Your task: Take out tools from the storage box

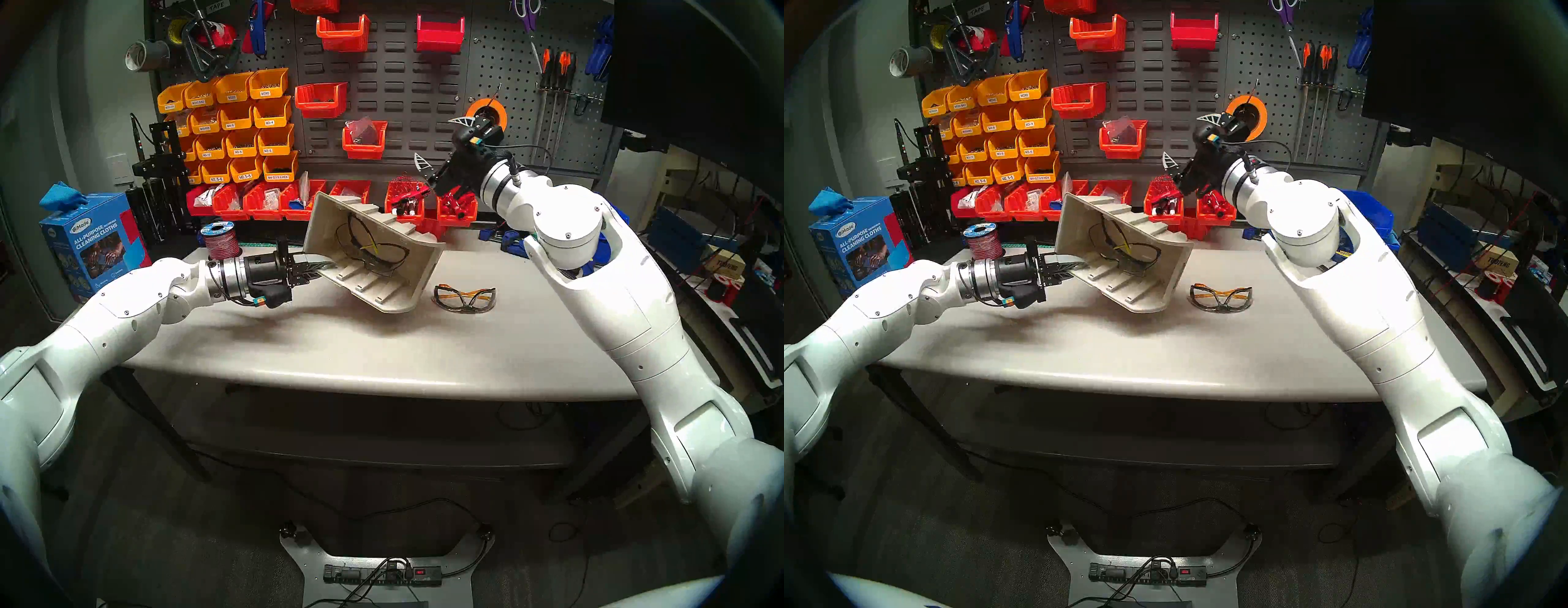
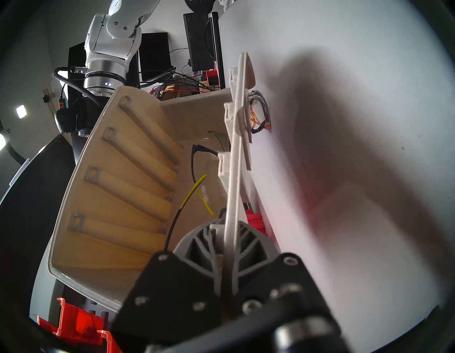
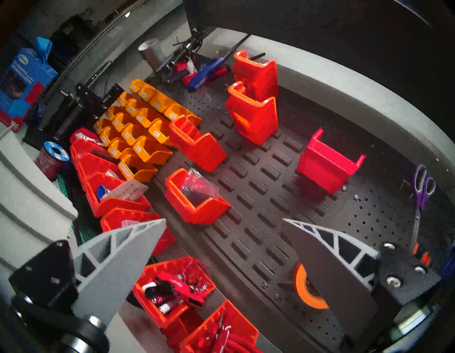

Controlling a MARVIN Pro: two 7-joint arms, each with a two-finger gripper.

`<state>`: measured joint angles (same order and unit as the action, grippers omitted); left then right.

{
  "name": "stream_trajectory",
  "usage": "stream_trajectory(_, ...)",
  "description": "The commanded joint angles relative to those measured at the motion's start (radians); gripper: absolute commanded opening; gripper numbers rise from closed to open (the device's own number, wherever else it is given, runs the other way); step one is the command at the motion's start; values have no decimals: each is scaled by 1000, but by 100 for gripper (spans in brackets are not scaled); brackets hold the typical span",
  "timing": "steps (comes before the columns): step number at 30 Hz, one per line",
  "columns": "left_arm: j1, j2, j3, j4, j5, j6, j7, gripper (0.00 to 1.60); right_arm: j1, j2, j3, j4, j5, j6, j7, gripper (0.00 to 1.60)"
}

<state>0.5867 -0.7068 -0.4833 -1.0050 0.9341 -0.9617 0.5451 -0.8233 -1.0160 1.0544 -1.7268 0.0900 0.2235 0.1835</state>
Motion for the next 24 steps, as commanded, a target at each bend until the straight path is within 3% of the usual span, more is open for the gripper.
stream_trajectory(1, -45, -4, 5, 1, 0, 2, 46, 0, 37, -1, 30, -84, 43, -22, 40, 160)
stream_trajectory(7, -52, -5, 17, 6, 6, 2, 62, 0, 20, -7, 79, -166, 151, -12, 96, 160)
stream_trajectory(14, -66, -5, 41, 15, 16, 2, 90, 0, -24, -3, 121, -269, 289, 48, 158, 160)
stream_trajectory(24, -94, -6, 92, 30, 30, 2, 139, 0, -123, 1, 118, -359, 421, 101, 212, 160)
